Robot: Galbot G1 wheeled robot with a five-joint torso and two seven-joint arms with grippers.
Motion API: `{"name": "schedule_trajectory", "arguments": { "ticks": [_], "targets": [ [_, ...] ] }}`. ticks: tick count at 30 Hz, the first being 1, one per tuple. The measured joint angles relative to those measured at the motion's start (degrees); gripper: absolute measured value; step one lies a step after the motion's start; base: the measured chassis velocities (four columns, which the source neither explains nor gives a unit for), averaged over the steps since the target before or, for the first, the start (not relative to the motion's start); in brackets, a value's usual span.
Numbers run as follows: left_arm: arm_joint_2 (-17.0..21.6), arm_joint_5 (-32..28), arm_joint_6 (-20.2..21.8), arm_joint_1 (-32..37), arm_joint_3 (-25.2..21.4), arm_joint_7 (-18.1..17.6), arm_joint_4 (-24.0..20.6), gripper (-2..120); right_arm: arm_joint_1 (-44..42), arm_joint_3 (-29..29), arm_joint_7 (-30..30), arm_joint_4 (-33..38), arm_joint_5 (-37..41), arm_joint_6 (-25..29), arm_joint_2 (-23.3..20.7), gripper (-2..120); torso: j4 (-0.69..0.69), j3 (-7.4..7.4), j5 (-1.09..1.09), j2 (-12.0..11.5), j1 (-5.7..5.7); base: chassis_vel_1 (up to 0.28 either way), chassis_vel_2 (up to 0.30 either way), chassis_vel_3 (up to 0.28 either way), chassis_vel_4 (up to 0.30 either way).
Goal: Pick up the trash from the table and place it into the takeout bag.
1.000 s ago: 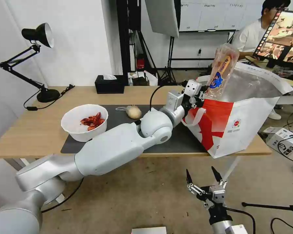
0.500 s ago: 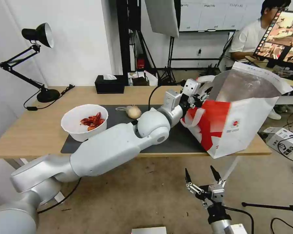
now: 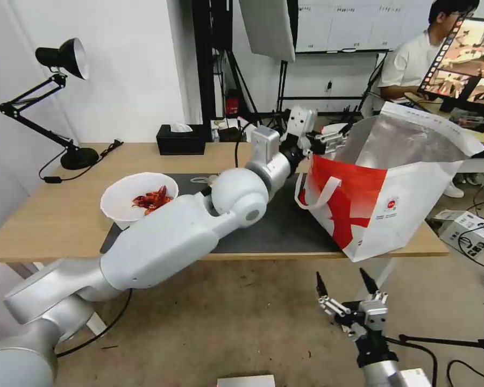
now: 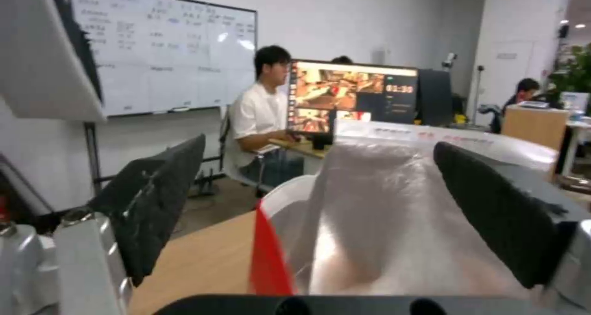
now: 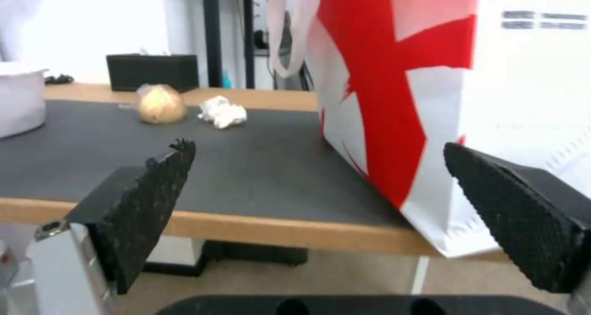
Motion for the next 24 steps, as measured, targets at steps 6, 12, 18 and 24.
{"name": "schedule_trajectory", "arguments": {
  "ticks": [6,12,18,24],
  "targets": [
    [1.1,1.9,-1.4,2.6,-1.5,0.5,0.9,100,-0.6,-0.5,0.6,1.3,0.8,-1.6,-1.9,100,-0.02,0.0,0.01,0.0,0.0,0.0,0.0,0.0,0.0],
    [1.9,2.7,-1.4,5.3,-4.5,0.7,-0.5,100,-1.7,0.2,0.7,2.6,1.2,-2.0,-2.7,100,-0.02,0.0,0.0,0.0,0.0,0.0,0.0,0.0,0.0],
    [4.9,3.0,-1.5,10.2,-9.8,0.9,-4.6,100,-1.9,-0.5,0.4,4.1,1.8,-2.3,-2.8,100,-0.03,-0.01,0.0,0.0,0.0,0.0,0.0,0.0,0.0],
    [12.7,4.2,-1.4,21.1,-17.8,2.7,-11.1,100,0.1,-2.8,-0.3,6.0,2.6,-3.7,-3.3,100,-0.01,0.0,-0.02,0.0,0.0,0.0,0.0,0.0,0.0]
  ]
}}
